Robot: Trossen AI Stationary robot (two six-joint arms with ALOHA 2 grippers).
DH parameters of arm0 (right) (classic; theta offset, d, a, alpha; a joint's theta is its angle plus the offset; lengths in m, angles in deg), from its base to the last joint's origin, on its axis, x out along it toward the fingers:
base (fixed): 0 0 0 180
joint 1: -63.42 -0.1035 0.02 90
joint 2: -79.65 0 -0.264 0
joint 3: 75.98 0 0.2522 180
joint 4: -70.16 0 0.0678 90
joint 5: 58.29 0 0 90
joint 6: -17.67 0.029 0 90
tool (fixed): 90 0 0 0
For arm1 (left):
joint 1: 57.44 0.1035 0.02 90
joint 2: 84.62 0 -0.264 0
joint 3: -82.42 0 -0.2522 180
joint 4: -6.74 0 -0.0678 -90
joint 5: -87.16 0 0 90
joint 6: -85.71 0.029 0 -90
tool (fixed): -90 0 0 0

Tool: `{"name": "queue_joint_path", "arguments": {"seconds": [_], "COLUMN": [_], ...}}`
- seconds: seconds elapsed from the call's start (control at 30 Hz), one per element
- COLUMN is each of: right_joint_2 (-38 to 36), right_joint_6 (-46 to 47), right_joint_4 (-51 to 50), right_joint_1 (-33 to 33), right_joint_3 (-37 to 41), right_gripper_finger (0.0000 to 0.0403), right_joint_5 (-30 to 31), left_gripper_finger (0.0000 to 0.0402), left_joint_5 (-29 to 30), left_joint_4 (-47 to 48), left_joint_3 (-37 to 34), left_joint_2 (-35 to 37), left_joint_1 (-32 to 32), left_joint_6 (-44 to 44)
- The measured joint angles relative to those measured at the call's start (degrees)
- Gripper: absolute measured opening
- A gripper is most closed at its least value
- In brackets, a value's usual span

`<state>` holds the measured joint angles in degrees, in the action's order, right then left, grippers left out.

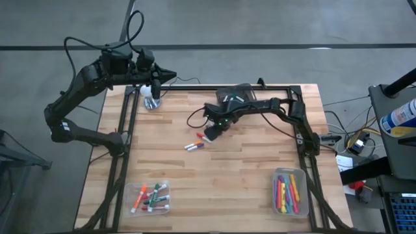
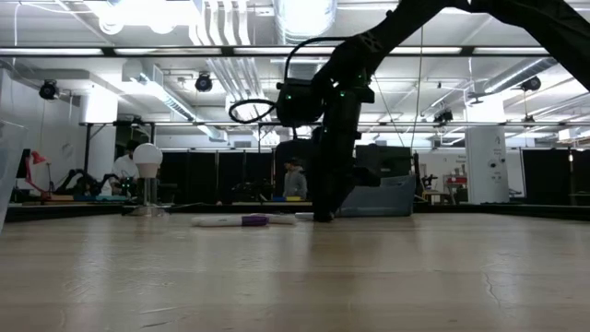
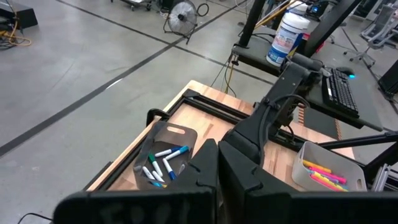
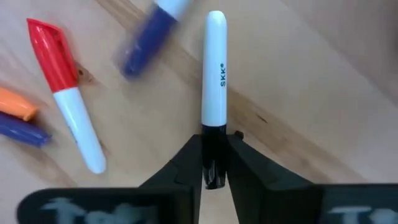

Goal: Pick & Place Markers
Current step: Put the small black highlighter pen into the black bin

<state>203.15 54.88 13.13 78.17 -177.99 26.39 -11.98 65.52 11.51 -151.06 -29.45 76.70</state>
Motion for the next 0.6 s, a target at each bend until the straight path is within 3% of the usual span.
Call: {"name": "queue_joint_path", "arguments": {"seconds": [0.3, 0.6], "right_joint_2": [-0.06, -2.14], "right_joint_6": [-0.58, -2.01], "right_joint_4": [-1.52, -3.52], "right_joint_1": [-0.74, -0.80], "right_joint_3": [-0.04, -9.05], "right_gripper_finger": [0.0034, 0.0031], "right_joint_5": [-5.70, -5.07], "left_gripper_finger": [0.0007, 0.0007], "left_joint_5": [0.01, 0.00], "left_joint_4": [0.00, 0.00], "left_joint_3": [0.00, 0.00], "left_joint_2": [0.00, 0.00], "left_joint_1": [0.00, 0.00], "left_joint_6": [0.04, 0.07]}}
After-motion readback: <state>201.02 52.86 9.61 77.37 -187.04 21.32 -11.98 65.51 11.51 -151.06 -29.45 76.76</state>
